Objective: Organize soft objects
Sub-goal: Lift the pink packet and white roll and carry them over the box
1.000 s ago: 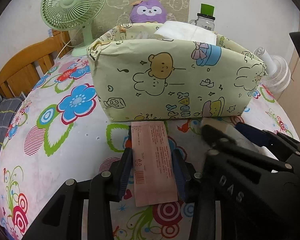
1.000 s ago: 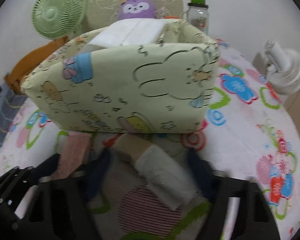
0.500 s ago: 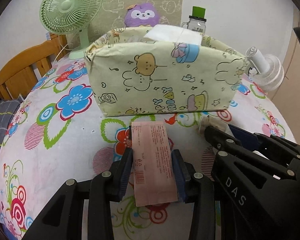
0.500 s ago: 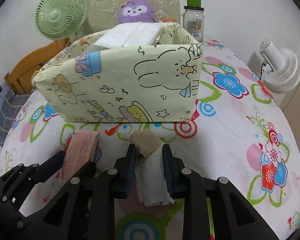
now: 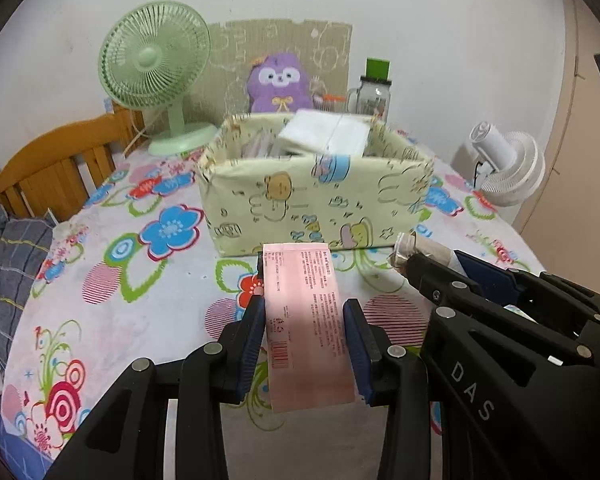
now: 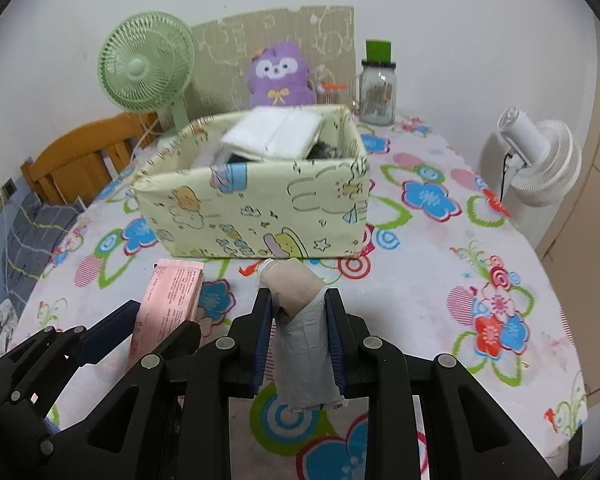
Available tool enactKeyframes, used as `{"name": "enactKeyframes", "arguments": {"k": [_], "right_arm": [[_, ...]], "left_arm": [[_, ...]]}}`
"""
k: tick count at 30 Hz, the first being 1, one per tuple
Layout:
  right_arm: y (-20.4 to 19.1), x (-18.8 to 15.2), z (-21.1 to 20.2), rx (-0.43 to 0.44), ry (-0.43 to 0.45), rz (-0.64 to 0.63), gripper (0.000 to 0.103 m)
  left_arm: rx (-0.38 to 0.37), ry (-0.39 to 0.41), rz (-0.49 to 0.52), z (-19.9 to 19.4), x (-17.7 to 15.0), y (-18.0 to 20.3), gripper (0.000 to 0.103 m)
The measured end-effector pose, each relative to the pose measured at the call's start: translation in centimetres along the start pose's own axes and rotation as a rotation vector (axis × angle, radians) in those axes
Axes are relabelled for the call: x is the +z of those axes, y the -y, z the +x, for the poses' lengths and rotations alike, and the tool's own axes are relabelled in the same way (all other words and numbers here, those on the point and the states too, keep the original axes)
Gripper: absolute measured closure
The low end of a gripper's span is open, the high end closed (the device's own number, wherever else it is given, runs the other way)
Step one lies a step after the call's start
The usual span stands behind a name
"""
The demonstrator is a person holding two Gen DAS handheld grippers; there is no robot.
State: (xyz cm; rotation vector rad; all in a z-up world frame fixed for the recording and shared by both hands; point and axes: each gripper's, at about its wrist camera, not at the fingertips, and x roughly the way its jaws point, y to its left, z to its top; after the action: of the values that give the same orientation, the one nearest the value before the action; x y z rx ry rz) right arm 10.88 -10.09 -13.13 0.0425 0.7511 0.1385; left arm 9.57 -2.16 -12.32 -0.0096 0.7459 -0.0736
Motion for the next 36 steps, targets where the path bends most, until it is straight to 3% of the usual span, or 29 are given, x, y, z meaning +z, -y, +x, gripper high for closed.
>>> {"name": "enactKeyframes", "arguments": {"k": [20, 36], "right_arm": [[-0.5, 2.4, -8.9, -0.009, 0.171, -0.012, 0.074], [-1.2, 6.1, -12.7, -0.005, 0.262, -0.027, 0.074]], "left_arm": [[0.015, 0.165, 0.007, -7.5, 2.9, 0.9, 0.063], [0.028, 0.264, 0.015, -11.1, 6.5, 0.7, 0.063]]}}
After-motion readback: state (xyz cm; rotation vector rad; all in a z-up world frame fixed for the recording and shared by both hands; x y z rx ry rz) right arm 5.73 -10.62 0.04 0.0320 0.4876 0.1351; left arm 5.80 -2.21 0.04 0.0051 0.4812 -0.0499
